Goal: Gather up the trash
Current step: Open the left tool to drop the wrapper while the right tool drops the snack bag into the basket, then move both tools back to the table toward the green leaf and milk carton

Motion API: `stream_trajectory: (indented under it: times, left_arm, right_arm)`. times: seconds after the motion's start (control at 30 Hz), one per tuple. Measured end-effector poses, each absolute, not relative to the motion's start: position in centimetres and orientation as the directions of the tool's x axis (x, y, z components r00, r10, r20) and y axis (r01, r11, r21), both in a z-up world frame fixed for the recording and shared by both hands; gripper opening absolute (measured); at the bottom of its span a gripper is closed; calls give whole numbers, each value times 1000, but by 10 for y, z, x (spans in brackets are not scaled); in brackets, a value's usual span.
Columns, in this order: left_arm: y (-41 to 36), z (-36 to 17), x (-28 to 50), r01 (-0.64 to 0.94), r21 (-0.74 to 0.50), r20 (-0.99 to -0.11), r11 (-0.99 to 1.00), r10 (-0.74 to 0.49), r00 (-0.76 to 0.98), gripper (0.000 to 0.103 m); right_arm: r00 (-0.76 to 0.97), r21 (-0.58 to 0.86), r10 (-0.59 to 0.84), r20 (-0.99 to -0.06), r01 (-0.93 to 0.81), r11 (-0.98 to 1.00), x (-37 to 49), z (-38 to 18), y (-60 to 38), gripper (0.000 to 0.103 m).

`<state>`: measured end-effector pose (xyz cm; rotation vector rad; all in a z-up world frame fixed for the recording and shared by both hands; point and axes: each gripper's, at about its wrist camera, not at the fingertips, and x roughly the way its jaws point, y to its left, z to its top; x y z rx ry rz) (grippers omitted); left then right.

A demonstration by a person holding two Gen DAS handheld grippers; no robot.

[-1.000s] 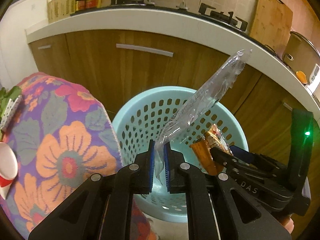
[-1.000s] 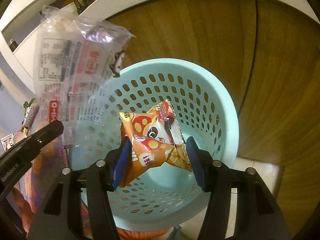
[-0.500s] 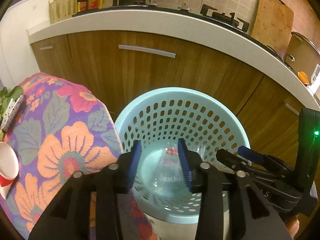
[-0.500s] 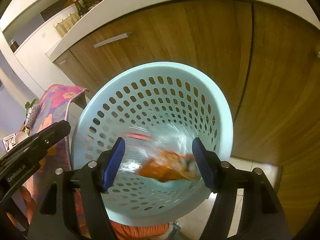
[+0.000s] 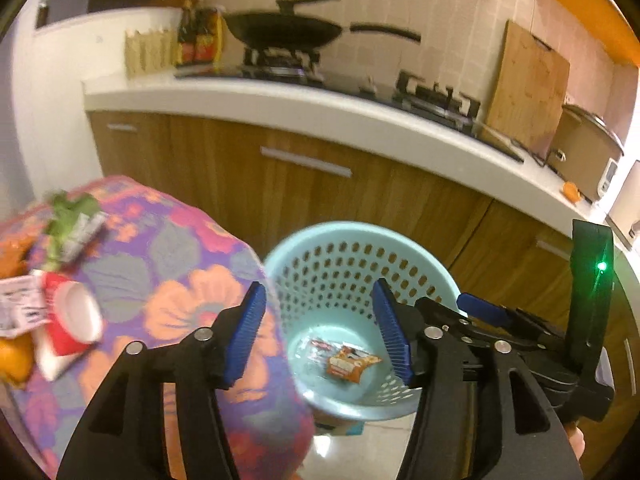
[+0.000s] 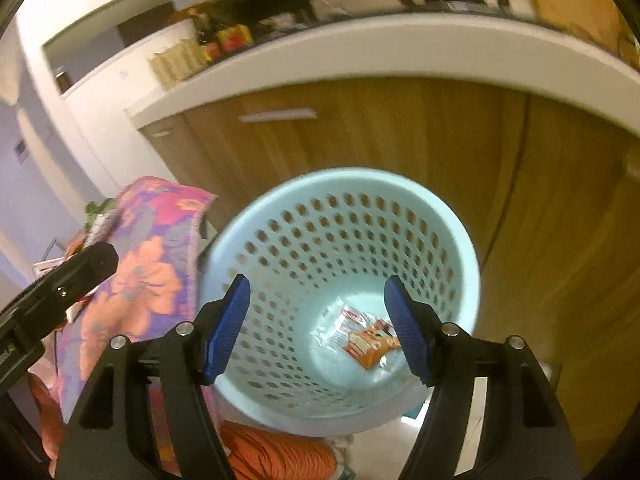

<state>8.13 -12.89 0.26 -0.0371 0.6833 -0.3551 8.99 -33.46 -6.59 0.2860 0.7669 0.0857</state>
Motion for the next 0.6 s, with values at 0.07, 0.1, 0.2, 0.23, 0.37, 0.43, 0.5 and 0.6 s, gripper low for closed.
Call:
stream_trajectory:
  times: [0.07, 0.1, 0.2, 0.23, 0.37, 0.43, 0.5, 0.6]
  left_arm:
    - [-116, 14, 70, 294, -143, -585, 945, -321, 745, 60]
    - [-109, 19, 65, 284, -140, -572, 948, -312, 759, 61]
    - [-80, 37, 48, 236, -139, -532, 962, -274, 801, 64]
    - [-71, 42, 44, 220, -142, -524, 965, -262, 811, 64]
    - [-23, 60, 27, 138, -151, -490, 979, -195, 849, 64]
    - [6, 67, 18, 90, -163, -472, 983, -157, 867, 64]
    - [31, 72, 13, 48, -170, -461, 984, -122, 879, 65]
    - [74, 76, 4, -22, -173, -448, 985, -59, 892, 67]
  right_arm:
    - [739, 264, 193, -646, -20, 964, 86, -53, -316, 66]
    - [746, 256, 202, -634, -43, 966, 84, -48, -307, 66]
    - [767, 222, 235, -597, -124, 967, 79, -32, -274, 66]
    - [770, 210, 251, -587, -155, 965, 78, -27, -260, 66]
    - [756, 178, 312, -575, -256, 950, 78, -16, -211, 66]
    - [747, 158, 333, -575, -297, 942, 79, -13, -188, 66]
    - [735, 143, 359, -575, -342, 929, 80, -10, -164, 66]
    - [712, 131, 403, -575, -406, 905, 79, -5, -132, 66]
